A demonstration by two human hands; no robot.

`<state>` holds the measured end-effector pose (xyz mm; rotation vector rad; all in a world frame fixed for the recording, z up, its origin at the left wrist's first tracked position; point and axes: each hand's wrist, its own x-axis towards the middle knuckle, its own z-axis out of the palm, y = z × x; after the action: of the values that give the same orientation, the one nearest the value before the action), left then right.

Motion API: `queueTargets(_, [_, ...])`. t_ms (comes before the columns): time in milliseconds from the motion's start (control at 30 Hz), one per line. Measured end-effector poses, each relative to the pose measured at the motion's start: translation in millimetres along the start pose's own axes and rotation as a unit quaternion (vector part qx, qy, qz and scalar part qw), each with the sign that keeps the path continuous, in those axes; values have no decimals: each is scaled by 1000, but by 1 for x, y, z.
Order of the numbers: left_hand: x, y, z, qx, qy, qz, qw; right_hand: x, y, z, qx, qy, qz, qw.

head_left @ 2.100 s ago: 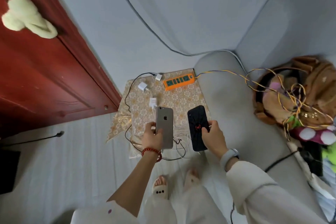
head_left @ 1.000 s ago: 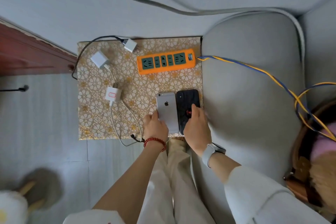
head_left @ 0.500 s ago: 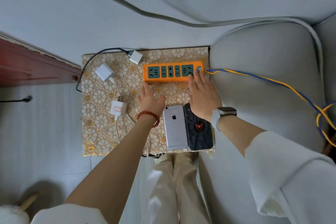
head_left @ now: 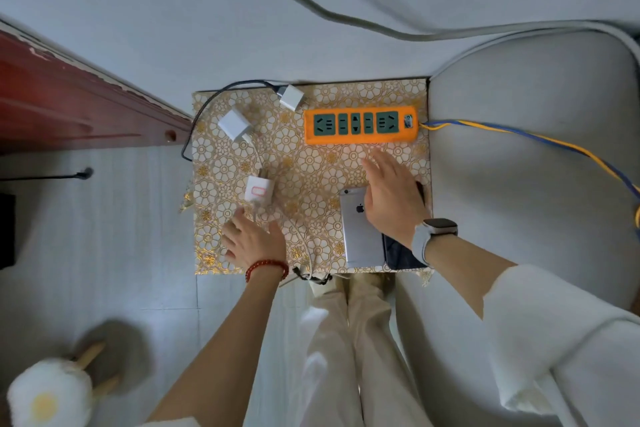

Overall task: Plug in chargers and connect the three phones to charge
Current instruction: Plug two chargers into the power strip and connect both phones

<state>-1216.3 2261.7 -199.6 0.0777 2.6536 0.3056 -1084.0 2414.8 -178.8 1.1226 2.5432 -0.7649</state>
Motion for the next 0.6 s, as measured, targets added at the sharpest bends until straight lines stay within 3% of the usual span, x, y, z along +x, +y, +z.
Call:
queueTargets(67, [13, -18, 2, 27, -51, -25, 998, -6, -10, 8, 26, -2, -23, 999])
queueTargets(167, [26, -31, 2, 19, -103, 40, 994, -9, -21, 13, 57, -9, -53, 997])
queueTargets(367, [11, -30, -27, -152, -147, 192, 959, 0, -45, 7, 31, -12, -185, 982])
queueTargets(467, [5, -28, -45, -182, -174, 267, 930, 11, -59, 4, 6, -97, -237, 967])
queueTargets(600, [7, -17, -61, -195, -158, 316, 915, 8, -66, 5, 77, -209, -188, 957])
